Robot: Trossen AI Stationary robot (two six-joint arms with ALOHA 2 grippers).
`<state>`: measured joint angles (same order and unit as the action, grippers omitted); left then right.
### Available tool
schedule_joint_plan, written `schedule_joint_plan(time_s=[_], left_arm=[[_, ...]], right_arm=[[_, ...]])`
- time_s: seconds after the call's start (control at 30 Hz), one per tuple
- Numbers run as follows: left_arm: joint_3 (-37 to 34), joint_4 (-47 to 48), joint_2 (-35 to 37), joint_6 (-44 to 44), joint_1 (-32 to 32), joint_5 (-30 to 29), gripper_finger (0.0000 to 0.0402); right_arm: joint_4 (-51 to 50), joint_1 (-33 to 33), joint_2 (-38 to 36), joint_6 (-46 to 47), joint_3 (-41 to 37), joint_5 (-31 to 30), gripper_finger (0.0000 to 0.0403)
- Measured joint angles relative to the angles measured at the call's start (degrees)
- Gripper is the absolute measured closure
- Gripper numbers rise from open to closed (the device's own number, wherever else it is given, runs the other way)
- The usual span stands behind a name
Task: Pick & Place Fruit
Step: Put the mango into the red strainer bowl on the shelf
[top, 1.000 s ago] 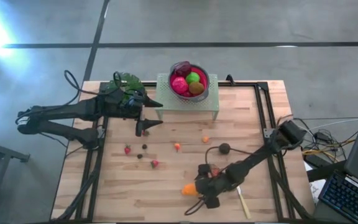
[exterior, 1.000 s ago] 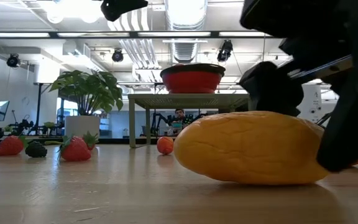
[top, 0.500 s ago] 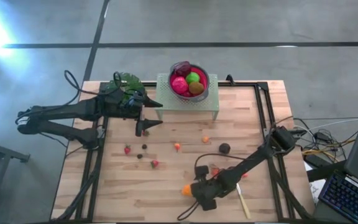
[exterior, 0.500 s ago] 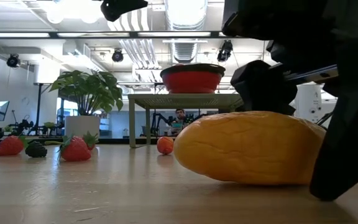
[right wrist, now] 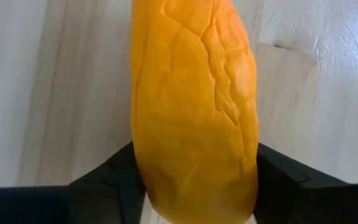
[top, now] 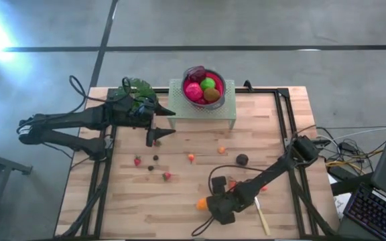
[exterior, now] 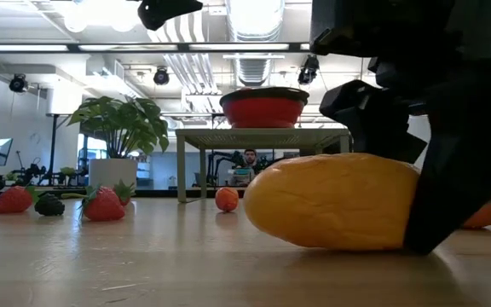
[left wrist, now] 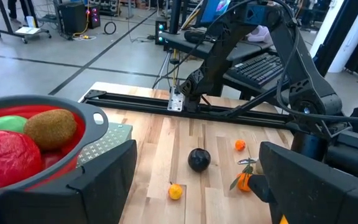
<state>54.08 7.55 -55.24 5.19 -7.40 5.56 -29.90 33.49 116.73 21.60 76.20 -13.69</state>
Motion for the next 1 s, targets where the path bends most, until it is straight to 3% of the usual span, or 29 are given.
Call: schedule_joint_plan(time_s=[0.2,0.43,0.63,1.0], left_arm=[[0.01,0.0,-0.02,0.0,0.02,0.0,0.0057],[0.01,0.02,-0.02,0.0,0.0,0.0,0.0057],[0.01,0.04,-0.02,0.0,0.0,0.0,0.0057],[0.0,0.11,-0.04,0.0,0.01,0.0,0.0057]], right_arm=[[0.06,-0.02,-0.04,-0.76,-0.08,-0.45,0.0204],[0.08,-0.04,-0.09,-0.8,-0.12,-1.6,0.0098],[0.24,-0.19,-0.1,0.22,-0.06,-2.05,0.0038],[0.1,-0.26,-1.2,0.92,0.39,-3.03,0.0019]])
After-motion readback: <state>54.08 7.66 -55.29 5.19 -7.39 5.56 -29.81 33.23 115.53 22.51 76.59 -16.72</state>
